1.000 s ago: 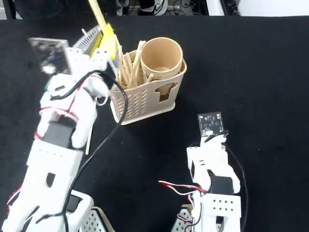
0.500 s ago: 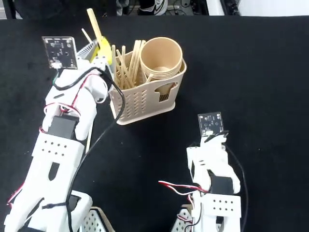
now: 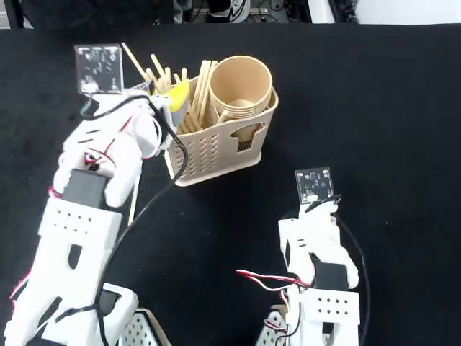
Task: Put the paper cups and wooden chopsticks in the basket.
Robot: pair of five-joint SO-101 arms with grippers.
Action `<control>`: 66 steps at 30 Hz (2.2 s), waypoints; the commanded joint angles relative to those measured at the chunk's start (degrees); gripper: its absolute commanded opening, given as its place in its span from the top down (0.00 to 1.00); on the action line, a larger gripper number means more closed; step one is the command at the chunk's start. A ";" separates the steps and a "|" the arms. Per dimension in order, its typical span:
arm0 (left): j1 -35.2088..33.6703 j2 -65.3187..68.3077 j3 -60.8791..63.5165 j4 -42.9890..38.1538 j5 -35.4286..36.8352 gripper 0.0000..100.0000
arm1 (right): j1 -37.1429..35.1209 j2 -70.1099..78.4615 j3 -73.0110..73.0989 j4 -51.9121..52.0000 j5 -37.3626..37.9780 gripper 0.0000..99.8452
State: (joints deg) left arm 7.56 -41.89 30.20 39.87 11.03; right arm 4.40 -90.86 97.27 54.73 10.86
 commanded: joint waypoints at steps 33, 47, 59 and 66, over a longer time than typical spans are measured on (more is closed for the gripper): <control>-16.57 67.43 -44.35 34.81 -8.88 0.77 | -0.53 -0.57 -0.13 0.18 0.26 0.99; -15.43 83.25 -57.54 39.38 -9.85 0.98 | -0.53 -0.57 -0.13 0.18 0.26 0.99; -16.22 72.18 -56.40 50.37 -9.49 0.97 | -0.53 -0.57 -0.13 0.18 0.26 0.99; -18.33 51.52 -47.08 47.12 -6.15 0.97 | -0.53 -0.57 -0.13 0.18 0.26 0.99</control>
State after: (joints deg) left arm -9.67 24.40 -21.49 89.63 2.95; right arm 4.40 -90.86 97.27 54.73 10.86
